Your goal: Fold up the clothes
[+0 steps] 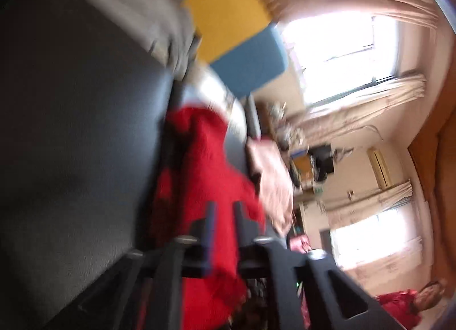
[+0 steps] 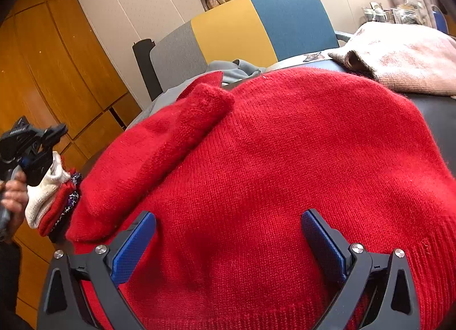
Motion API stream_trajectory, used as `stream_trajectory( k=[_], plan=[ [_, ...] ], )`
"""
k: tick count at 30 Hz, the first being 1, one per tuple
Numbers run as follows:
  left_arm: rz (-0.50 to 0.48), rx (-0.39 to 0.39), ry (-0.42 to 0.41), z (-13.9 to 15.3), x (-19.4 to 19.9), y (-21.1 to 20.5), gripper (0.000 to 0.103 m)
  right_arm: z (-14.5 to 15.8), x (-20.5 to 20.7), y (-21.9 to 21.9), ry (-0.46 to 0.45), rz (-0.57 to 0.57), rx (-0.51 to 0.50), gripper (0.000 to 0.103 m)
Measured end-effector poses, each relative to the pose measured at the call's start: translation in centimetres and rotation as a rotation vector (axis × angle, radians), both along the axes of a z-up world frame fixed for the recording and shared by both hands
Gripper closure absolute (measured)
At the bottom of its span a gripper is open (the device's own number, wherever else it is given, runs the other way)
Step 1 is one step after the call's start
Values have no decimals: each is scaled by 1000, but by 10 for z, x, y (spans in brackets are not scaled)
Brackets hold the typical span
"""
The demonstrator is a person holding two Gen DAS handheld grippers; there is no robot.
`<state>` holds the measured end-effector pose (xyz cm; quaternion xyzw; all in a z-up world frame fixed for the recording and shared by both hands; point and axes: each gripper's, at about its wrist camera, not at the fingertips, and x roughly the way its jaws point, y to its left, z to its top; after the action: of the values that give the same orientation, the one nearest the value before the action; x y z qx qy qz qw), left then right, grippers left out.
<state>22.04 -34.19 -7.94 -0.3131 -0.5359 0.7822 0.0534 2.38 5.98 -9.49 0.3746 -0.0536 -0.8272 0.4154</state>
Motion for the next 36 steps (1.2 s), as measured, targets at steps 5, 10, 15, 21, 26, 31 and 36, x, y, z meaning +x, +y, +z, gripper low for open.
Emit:
stream_trajectory(
  k=[5, 10, 15, 21, 26, 31, 36],
  plan=[
    [-2, 235, -27, -52, 17, 28, 73, -1, 1, 0, 5, 1, 0, 0],
    [27, 350, -35, -77, 15, 43, 64, -1, 2, -1, 10, 2, -2, 0],
    [88, 425, -52, -92, -2, 39, 61, -1, 2, -1, 14, 1, -3, 0],
    [215, 592, -1, -114, -14, 31, 60, -1, 3, -4, 23, -2, 13, 0],
    [251, 503, 55, -100, -15, 16, 99, 0, 4, -12, 37, -3, 69, 0],
    [281, 119, 163, -11, 11, -4, 99, -2, 16, -50, 144, 4, 341, 0],
    [216, -618, 208, 91, 41, 45, 98, -4, 14, -51, 141, -8, 361, 0]
  ],
)
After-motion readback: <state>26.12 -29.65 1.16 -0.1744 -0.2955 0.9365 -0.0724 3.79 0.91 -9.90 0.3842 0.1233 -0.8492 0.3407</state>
